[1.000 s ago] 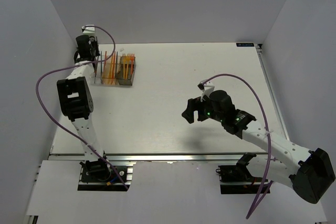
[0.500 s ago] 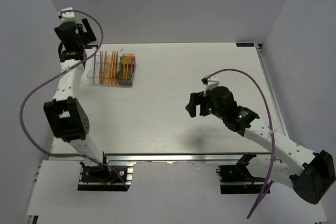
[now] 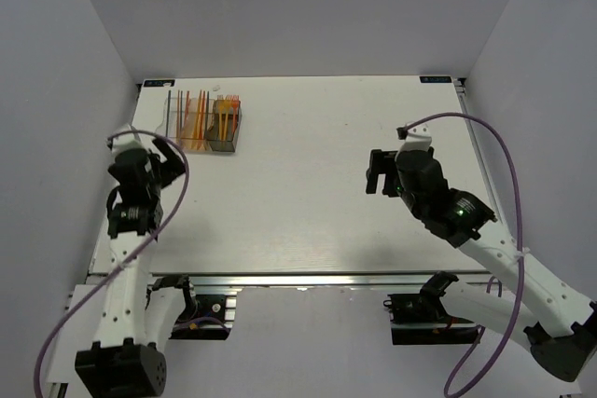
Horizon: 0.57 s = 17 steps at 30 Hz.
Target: Sort the eating utensils into containers
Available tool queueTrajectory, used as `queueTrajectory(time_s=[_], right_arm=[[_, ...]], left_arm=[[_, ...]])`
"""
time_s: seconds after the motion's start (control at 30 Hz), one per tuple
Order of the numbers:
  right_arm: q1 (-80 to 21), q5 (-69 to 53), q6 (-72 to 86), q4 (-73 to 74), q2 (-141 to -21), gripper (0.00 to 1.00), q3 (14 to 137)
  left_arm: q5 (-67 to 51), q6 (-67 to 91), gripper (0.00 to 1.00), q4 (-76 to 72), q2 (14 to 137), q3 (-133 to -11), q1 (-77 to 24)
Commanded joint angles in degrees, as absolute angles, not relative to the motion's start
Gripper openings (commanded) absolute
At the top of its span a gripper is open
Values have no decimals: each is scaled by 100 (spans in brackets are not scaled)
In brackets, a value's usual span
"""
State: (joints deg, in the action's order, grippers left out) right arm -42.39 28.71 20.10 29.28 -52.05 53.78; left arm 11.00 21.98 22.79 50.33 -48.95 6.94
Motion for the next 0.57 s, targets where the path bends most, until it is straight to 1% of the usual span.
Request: queueTrajectory(time_s=[0.0,0.07,0.17,0.23,0.3,0.53], right_arm=[[-4228,3489,1995,3234,-4730,89,5336],[-4228,3516,2013,3226,-4414,89,5108],[-4228,3551,2083,3086,-3992,89,4809],[-4228,3533,2092,2945,-3841,89,4510],[-4228,3481,2127,2892,-3771,89,4369],[-4227,3445,2311,2909,-3990,89,4394]], left_arm=[[746,2312,98,2461,3951,-4238,501],[1167,2259,98,2583,3570,-4053,231],[1406,2285,98,2540,3068,-3763,79],[1485,2276,98,2628,3015,-3840,-149],[1564,2268,98,2540,2988,-3789,-167],[1512,2259,98,2567,3129,-3788,-263]])
